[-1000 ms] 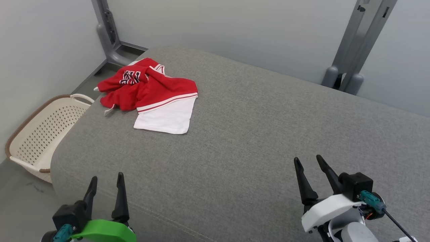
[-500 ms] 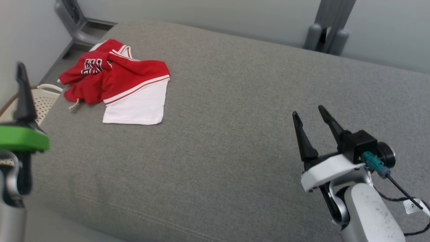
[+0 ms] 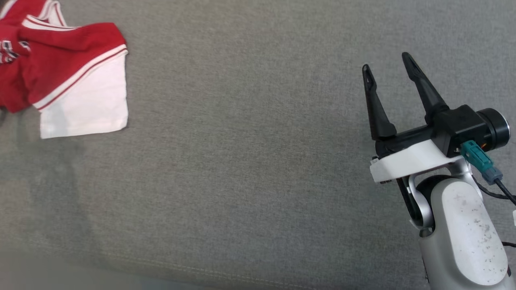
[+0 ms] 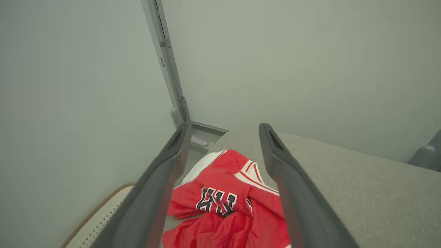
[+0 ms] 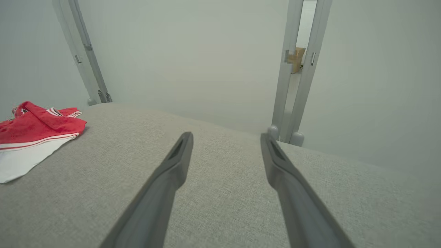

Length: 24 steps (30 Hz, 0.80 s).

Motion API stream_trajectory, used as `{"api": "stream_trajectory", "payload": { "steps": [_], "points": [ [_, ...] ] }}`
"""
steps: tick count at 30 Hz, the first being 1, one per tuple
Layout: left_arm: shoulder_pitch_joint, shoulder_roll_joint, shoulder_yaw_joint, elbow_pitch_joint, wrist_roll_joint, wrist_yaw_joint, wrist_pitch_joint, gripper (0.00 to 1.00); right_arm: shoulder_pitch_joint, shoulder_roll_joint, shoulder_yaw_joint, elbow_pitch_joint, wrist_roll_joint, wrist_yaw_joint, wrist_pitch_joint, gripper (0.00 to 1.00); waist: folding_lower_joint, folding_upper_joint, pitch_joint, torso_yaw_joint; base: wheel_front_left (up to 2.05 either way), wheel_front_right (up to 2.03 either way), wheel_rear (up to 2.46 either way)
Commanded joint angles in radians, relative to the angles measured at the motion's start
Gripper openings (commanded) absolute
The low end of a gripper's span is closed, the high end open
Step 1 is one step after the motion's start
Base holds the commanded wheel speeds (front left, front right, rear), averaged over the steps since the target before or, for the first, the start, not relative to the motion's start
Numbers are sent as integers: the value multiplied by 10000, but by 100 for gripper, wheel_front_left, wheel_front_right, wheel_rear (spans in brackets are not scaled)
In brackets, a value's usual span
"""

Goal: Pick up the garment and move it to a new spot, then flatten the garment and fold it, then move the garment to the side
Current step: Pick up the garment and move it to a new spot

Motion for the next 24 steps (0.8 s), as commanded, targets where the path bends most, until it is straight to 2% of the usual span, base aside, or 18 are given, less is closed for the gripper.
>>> {"api": "stream_trajectory", "payload": {
  "steps": [1,12,13,14,15,16,24],
  "points": [
    [-280,-2,-67,433,24,-79,31,100,-111,-29,-14,-161,-116,-15,35,100,-1,0,1706,-1205,0,0,0],
    [-1022,-402,-287,3764,-233,-420,-153,100,80,-25,-250,-568,-366,-15,-74,100,-1,0,2344,-1461,0,0,0],
    [-1053,-384,-343,3939,-191,-472,-161,91,88,-25,-252,-546,-355,-15,-101,100,-1,0,2321,-1461,0,0,0],
    [-1100,-379,-381,4113,-158,-531,-211,46,96,-25,-247,-503,-318,-15,-110,100,-1,0,2276,-1456,0,0,0],
    [-1164,-367,-387,4268,-163,-570,-294,18,108,-25,-238,-459,-269,-15,-165,100,-1,0,2215,-1444,0,0,0],
    [-1203,-347,-426,4355,-120,-619,-386,0,119,-25,-233,-415,-230,-15,-192,100,-1,0,2149,-1431,0,0,0],
    [-1586,-50,-945,4615,354,-954,-1227,0,257,-31,-126,266,122,-15,-558,100,-1,0,990,-1445,0,0,0]
  ]
}}
